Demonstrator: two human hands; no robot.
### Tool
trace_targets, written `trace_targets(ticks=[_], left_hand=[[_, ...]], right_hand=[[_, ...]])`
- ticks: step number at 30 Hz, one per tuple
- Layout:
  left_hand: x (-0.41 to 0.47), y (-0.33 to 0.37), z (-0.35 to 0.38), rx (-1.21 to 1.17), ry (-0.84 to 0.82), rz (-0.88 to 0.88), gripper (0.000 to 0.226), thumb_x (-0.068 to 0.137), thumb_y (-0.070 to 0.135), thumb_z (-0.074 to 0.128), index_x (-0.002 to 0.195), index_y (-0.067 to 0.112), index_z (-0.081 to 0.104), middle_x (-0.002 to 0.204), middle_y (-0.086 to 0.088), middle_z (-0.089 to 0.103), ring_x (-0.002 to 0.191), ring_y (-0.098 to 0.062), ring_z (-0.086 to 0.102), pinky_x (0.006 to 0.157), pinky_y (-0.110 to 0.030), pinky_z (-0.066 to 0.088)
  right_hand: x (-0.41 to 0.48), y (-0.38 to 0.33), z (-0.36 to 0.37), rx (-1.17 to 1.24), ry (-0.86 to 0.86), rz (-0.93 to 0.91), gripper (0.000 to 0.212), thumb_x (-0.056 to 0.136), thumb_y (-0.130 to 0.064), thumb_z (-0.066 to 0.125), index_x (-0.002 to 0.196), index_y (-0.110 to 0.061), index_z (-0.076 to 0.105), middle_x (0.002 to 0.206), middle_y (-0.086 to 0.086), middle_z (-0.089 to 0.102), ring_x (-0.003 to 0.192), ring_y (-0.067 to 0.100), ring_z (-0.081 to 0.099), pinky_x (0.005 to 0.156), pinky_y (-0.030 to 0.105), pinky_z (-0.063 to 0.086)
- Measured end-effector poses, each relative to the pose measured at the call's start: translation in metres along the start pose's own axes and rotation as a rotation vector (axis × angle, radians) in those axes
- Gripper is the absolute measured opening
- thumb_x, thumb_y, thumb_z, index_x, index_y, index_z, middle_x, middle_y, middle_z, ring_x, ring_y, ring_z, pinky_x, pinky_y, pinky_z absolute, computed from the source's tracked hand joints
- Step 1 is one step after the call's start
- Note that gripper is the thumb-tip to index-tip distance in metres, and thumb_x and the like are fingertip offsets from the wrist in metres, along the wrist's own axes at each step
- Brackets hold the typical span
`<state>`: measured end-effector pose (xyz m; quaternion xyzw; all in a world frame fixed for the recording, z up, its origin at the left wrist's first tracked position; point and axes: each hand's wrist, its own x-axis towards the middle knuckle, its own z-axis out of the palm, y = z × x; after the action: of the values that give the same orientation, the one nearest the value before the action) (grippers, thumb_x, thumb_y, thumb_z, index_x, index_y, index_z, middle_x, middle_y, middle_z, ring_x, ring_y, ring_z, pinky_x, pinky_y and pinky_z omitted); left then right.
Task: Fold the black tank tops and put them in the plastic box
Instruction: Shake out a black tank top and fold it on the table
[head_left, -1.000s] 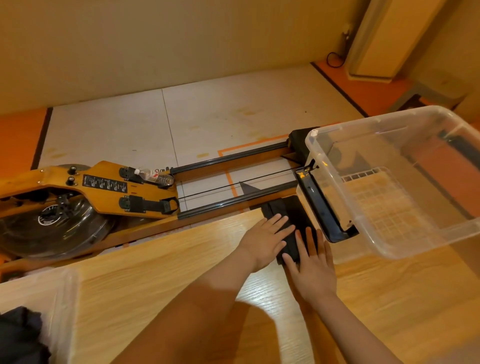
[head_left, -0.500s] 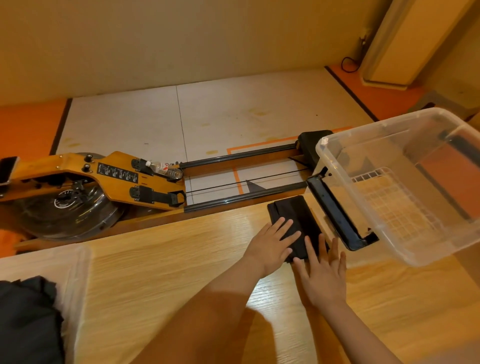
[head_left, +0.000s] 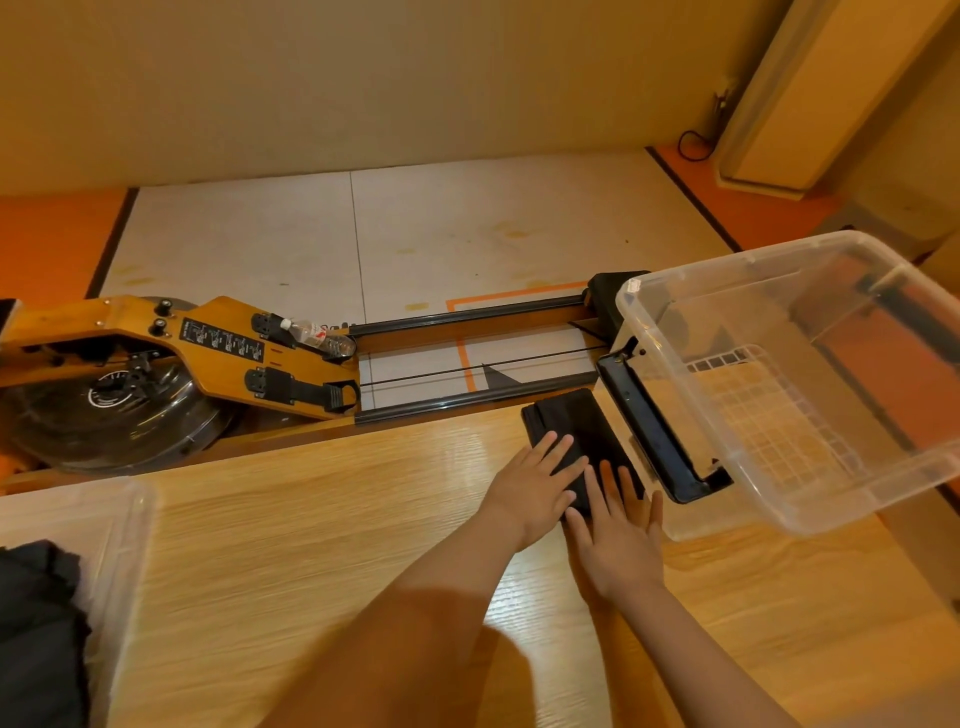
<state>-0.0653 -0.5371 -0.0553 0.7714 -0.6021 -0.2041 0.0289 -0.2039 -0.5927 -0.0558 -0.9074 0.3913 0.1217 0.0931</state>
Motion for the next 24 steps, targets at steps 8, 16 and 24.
trace_targets(ticks=[8,16,24], left_hand=[[0.011,-0.009,-0.004,0.016,-0.001,0.016,0.052,0.105,0.038,0.024,0.154,0.031,0.008,0.162,0.003,-0.008,0.148,-0.015,-0.014,0.119,-0.035,-0.003],[0.017,-0.018,-0.009,0.009,0.002,0.010,0.053,0.105,0.038,0.025,0.154,0.031,0.007,0.162,0.003,-0.007,0.148,-0.016,-0.013,0.120,-0.036,-0.002],[0.007,-0.021,-0.008,0.095,-0.021,0.058,0.052,0.105,0.035,0.024,0.154,0.032,0.009,0.163,0.003,-0.005,0.148,-0.015,-0.013,0.121,-0.038,-0.004]], right_hand=[[0.009,-0.005,-0.005,0.017,-0.036,0.000,0.068,0.094,-0.064,0.007,0.146,-0.032,-0.024,0.156,-0.007,-0.024,0.138,0.014,-0.036,0.076,0.027,-0.050],[0.023,-0.005,-0.005,0.068,-0.018,-0.021,0.067,0.096,-0.061,0.013,0.147,-0.035,-0.022,0.155,-0.010,-0.026,0.139,0.011,-0.035,0.085,0.027,-0.045],[0.008,-0.008,0.009,0.095,0.034,-0.042,0.098,0.056,-0.073,-0.041,0.142,-0.030,-0.023,0.151,-0.006,-0.026,0.142,0.015,-0.029,0.095,0.036,-0.042]])
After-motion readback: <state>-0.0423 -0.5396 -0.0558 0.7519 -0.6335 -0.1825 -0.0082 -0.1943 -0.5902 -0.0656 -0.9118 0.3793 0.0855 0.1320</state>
